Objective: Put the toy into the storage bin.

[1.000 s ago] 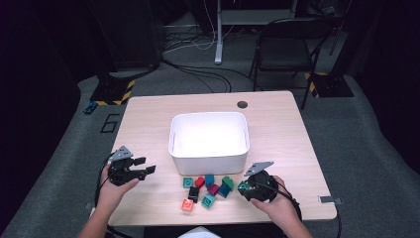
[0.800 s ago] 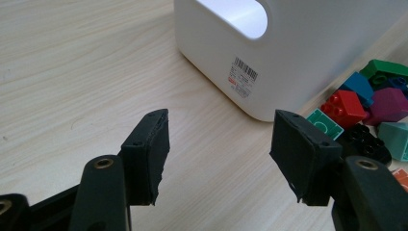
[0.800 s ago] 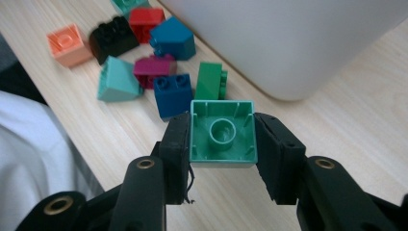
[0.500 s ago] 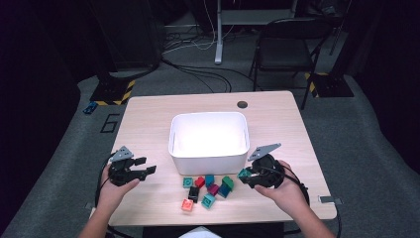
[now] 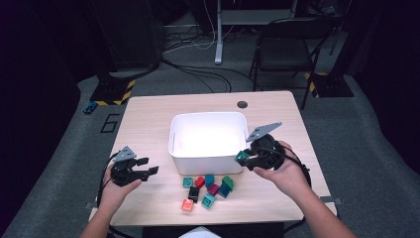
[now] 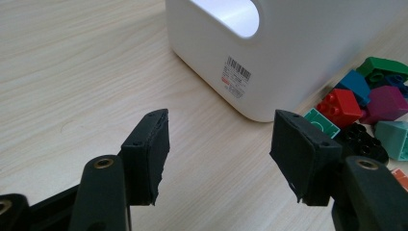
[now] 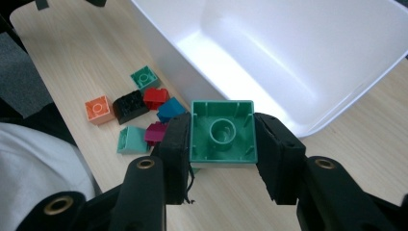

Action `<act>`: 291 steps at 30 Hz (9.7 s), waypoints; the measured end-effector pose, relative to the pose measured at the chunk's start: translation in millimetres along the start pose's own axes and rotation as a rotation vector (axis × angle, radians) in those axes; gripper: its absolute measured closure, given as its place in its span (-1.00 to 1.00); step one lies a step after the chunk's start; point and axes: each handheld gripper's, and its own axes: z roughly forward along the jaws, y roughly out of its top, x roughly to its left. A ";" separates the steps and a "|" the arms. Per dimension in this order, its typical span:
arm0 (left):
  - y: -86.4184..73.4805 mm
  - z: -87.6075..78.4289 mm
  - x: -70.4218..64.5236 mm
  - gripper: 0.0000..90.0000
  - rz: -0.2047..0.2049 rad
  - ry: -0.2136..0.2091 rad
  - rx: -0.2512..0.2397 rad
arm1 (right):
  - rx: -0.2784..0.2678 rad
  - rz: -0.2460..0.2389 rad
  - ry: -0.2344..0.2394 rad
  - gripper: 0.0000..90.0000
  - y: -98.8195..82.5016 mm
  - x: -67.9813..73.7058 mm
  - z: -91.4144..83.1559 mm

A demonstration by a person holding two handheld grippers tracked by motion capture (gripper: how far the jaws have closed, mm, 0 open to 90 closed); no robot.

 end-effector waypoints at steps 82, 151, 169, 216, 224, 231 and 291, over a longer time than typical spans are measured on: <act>-6.3 2.9 5.6 -0.15 -0.013 0.002 0.008 | 0.010 -0.054 0.039 0.22 100.4 -22.1 111.4; -7.7 5.5 4.7 -0.48 -0.028 0.018 0.014 | -0.017 -0.017 0.008 -0.17 -64.3 33.0 90.6; -8.0 4.9 5.2 -0.48 -0.024 0.018 0.028 | 0.025 0.036 -0.009 0.05 -79.7 17.8 121.8; -8.4 5.2 5.3 -0.46 -0.027 0.025 0.014 | 0.090 -0.009 0.026 0.46 -79.2 21.6 129.6; -8.1 4.1 5.2 -0.46 -0.029 0.024 0.018 | 0.076 -0.029 0.050 0.46 -66.9 26.6 112.0; -8.4 4.3 5.8 -0.46 -0.029 0.026 0.021 | 0.061 -0.051 0.088 0.46 -52.9 31.4 93.0; -9.5 5.2 8.5 -0.45 -0.033 0.019 0.018 | 0.000 -0.070 0.072 0.46 96.8 -12.7 94.3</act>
